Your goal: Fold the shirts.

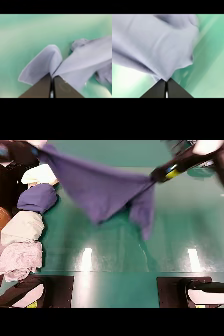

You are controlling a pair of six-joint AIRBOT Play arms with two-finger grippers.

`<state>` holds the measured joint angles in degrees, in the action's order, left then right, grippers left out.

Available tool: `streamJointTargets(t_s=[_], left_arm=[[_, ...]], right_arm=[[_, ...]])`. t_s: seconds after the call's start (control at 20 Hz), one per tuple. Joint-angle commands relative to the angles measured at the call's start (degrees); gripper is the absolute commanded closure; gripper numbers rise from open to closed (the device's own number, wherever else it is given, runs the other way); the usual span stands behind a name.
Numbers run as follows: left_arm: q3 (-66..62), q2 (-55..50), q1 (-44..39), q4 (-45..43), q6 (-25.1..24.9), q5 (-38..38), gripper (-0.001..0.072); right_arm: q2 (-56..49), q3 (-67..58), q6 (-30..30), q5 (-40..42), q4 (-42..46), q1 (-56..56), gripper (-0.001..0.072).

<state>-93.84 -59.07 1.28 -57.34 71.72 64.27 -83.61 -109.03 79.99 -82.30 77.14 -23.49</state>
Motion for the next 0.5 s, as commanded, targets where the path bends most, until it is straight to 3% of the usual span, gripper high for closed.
streamJointTargets(t_s=[0.0,0.25,0.45], left_arm=[[-9.55,5.01,0.07,5.77,0.28,0.17,0.0685],[-19.15,7.61,0.07,13.68,0.31,0.83,0.0685],[-25.51,7.58,0.07,14.03,0.37,-1.88,0.0686]], right_arm=[[9.29,-8.76,0.2,-1.14,2.4,2.29,0.0695],[21.29,-9.38,1.51,0.63,2.43,2.27,0.0695],[27.39,-9.29,6.19,-0.28,2.43,2.27,0.0695]])
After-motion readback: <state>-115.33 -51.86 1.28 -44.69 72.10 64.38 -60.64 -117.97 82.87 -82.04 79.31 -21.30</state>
